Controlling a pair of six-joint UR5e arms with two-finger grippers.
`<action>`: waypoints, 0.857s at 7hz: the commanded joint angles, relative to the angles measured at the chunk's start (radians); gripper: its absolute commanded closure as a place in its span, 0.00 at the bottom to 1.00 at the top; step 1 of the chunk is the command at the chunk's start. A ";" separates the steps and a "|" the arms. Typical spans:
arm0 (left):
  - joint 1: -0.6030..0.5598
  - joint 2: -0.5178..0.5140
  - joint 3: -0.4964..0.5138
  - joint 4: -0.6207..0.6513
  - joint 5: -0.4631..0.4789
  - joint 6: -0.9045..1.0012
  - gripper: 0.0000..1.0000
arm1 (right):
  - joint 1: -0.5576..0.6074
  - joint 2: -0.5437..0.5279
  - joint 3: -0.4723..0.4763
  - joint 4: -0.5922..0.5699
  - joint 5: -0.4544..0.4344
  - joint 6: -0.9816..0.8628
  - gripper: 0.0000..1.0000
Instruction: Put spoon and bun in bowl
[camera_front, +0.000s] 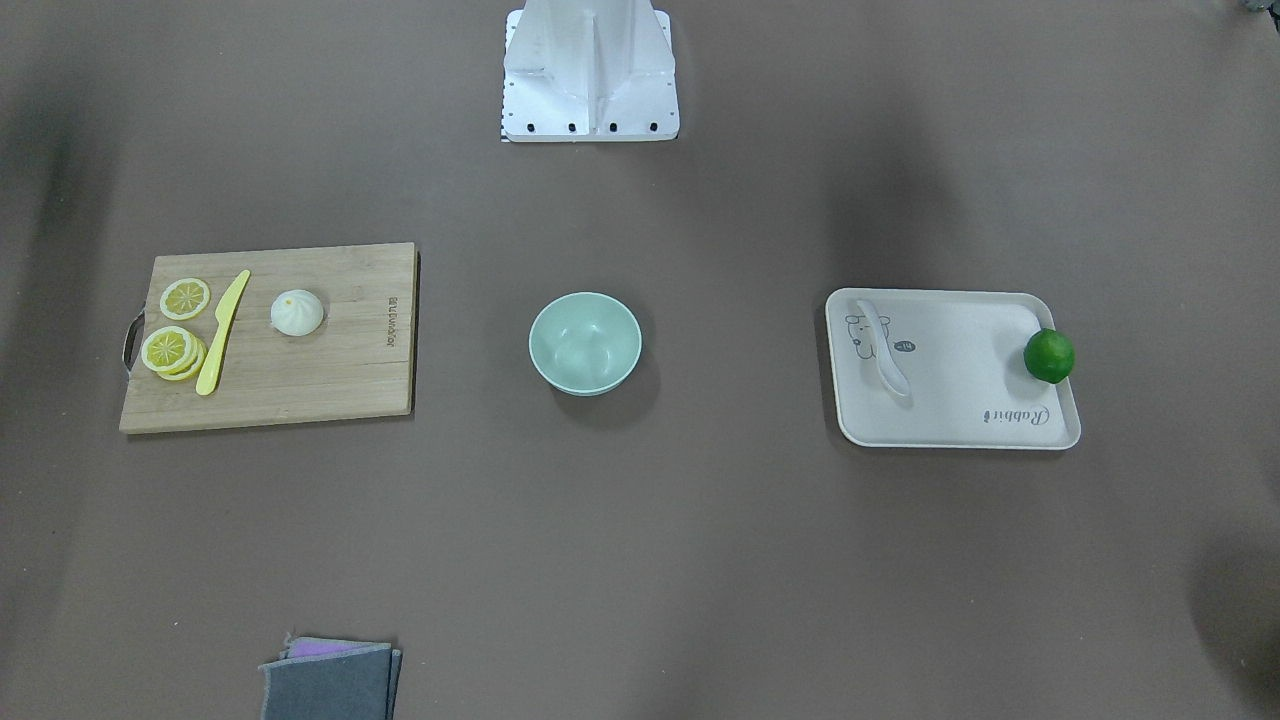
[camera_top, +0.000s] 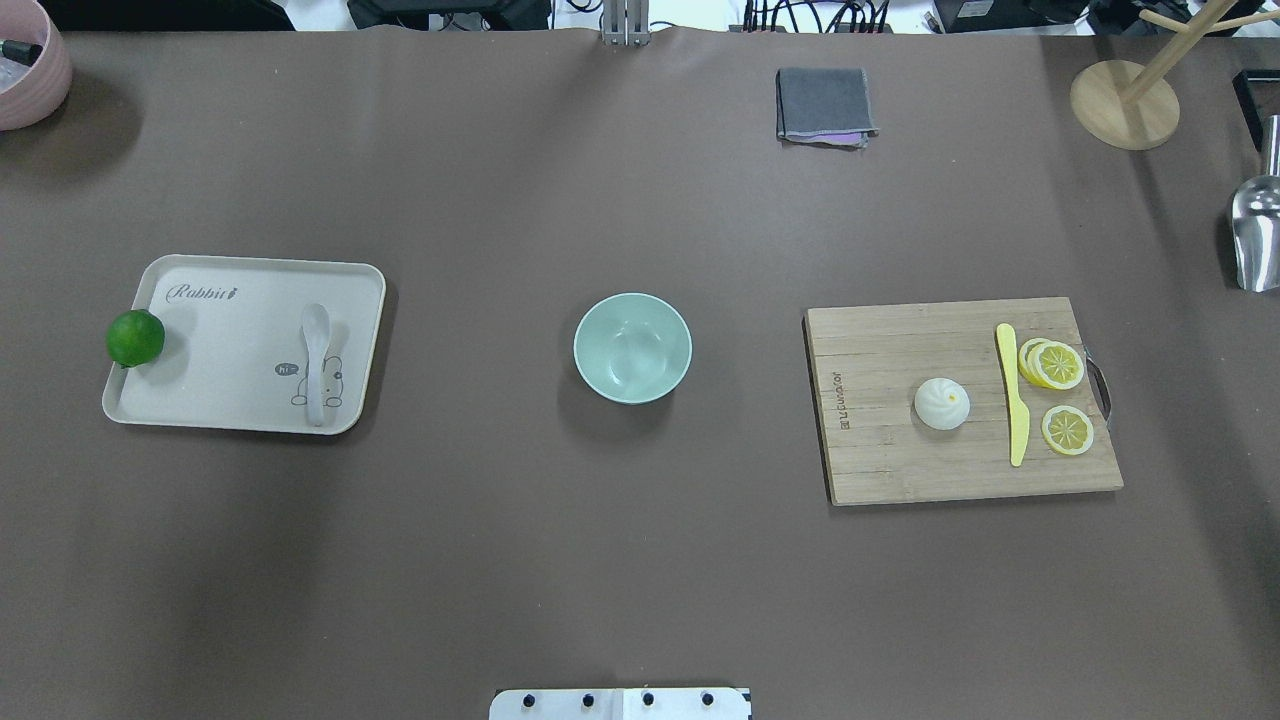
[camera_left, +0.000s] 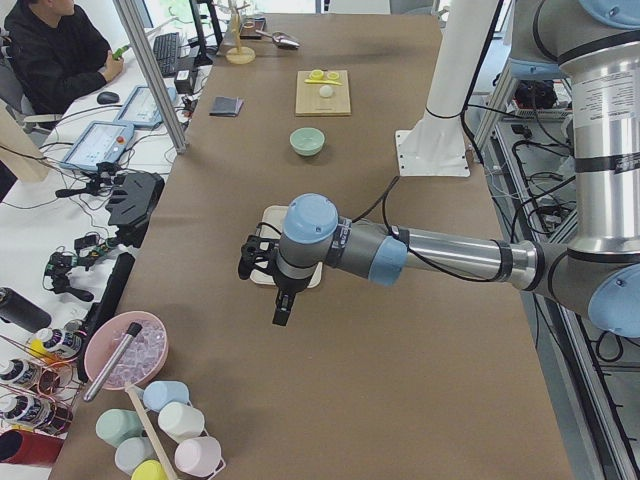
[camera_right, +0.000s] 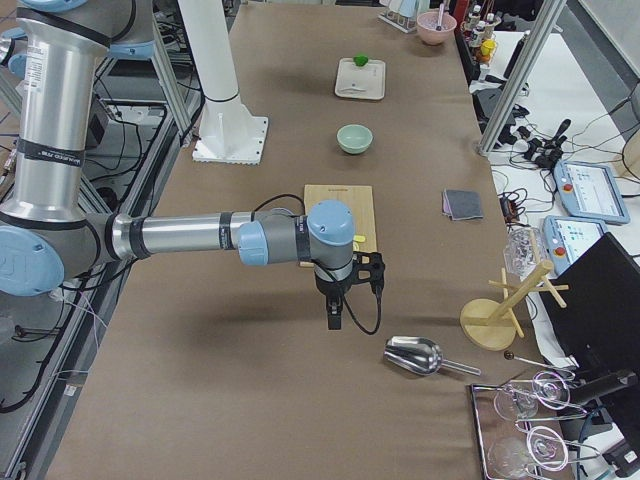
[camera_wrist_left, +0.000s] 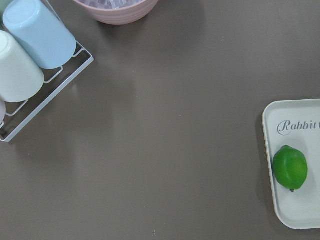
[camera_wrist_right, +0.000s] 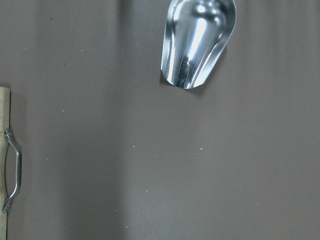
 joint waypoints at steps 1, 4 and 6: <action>0.034 -0.011 -0.075 -0.081 -0.025 0.004 0.02 | -0.005 0.005 -0.002 0.006 0.000 0.004 0.00; 0.190 -0.101 -0.042 -0.255 -0.035 -0.257 0.02 | -0.007 0.040 -0.002 0.007 0.096 -0.004 0.00; 0.342 -0.166 -0.063 -0.256 0.088 -0.580 0.02 | -0.013 0.088 0.004 -0.003 0.082 0.013 0.00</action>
